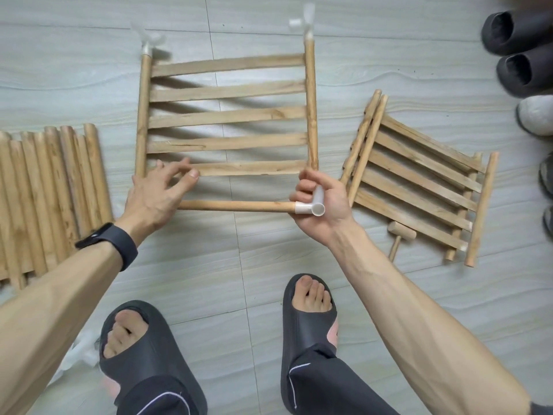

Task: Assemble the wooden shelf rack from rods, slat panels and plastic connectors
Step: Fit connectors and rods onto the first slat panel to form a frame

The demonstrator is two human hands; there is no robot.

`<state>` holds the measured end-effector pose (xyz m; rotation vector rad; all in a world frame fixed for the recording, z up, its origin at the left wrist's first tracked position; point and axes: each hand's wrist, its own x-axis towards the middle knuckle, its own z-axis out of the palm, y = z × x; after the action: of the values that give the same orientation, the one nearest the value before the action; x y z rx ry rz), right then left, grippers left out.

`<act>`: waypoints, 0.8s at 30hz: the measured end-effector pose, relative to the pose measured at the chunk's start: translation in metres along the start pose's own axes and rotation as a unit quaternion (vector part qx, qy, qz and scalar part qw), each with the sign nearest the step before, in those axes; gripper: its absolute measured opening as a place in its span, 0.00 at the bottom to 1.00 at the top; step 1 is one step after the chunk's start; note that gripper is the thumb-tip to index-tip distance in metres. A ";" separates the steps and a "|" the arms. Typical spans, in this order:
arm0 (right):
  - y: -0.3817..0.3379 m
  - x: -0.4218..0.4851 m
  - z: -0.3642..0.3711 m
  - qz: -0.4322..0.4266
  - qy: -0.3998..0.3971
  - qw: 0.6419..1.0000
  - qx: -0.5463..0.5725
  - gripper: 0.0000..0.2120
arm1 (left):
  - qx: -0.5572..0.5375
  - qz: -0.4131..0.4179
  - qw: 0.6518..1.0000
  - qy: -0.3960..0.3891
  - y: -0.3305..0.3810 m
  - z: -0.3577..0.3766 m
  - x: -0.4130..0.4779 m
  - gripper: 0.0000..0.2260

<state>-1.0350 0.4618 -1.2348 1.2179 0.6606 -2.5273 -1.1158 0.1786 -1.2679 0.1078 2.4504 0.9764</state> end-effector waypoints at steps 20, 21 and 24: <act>-0.013 -0.001 0.007 -0.068 -0.018 0.995 -0.064 0.26 | 0.009 0.012 1.000 -0.005 0.005 0.008 0.005 0.22; -0.013 0.000 0.007 -0.075 -0.020 0.995 -0.056 0.26 | 0.004 0.015 1.000 -0.007 0.005 0.008 0.005 0.22; -0.020 0.005 0.004 -0.095 -0.012 0.994 -0.043 0.28 | -0.103 0.011 0.994 0.025 0.002 -0.002 0.008 0.16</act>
<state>-1.0489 0.4767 -1.2305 1.1435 0.9108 -2.6290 -1.1239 0.1807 -1.2685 0.0397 2.3804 1.2481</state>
